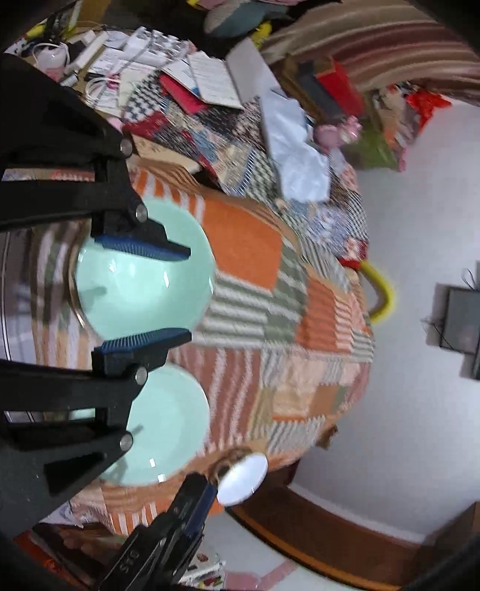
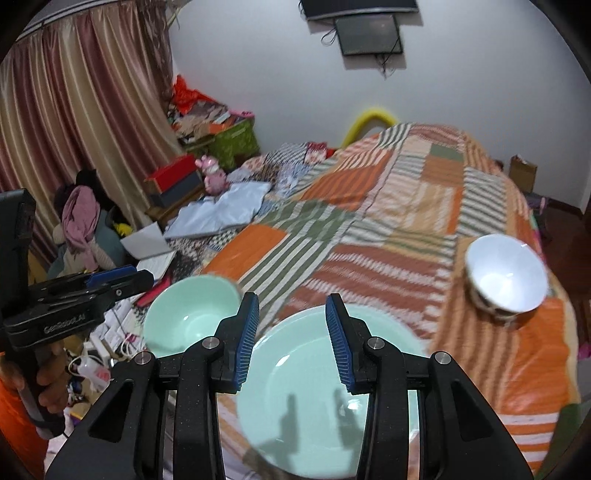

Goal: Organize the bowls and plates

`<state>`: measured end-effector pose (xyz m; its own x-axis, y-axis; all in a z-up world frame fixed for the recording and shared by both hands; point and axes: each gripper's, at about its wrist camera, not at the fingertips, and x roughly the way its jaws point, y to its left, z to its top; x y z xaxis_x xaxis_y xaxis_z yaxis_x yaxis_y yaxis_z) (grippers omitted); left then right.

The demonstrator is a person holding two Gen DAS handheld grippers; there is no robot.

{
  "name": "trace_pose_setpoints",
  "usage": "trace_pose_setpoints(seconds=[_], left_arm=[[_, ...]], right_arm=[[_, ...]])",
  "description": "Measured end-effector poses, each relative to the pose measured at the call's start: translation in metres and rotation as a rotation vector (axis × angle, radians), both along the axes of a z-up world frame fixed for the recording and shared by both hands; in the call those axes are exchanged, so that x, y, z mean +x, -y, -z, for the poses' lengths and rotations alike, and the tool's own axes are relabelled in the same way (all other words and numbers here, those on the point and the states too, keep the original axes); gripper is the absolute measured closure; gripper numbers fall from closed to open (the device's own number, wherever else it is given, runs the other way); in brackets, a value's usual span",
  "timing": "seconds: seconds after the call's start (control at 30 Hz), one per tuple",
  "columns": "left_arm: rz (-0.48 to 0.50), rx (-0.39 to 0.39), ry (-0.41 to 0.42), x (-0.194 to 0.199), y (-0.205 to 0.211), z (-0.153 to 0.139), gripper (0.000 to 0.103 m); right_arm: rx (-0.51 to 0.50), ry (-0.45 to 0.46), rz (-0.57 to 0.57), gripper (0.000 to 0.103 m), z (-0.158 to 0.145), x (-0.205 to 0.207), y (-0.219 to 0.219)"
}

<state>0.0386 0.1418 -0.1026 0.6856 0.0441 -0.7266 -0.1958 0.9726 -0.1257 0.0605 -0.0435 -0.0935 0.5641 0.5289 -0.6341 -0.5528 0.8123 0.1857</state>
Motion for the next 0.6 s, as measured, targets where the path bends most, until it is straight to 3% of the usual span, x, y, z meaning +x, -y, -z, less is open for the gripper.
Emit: trace_pose_setpoints(seconds=[0.23, 0.3, 0.6], left_arm=[[0.112, 0.007, 0.078, 0.02, 0.059, -0.029, 0.065], [0.136, 0.016, 0.086, 0.026, 0.072, -0.033, 0.065], [0.226, 0.016, 0.092, 0.072, 0.116, -0.042, 0.065]], right_arm=[[0.005, 0.058, 0.078, 0.063, -0.019, 0.005, 0.044], [0.009, 0.07, 0.11, 0.058, -0.022, 0.007, 0.059], [-0.011, 0.082, 0.263, 0.057, -0.025, 0.024, 0.12]])
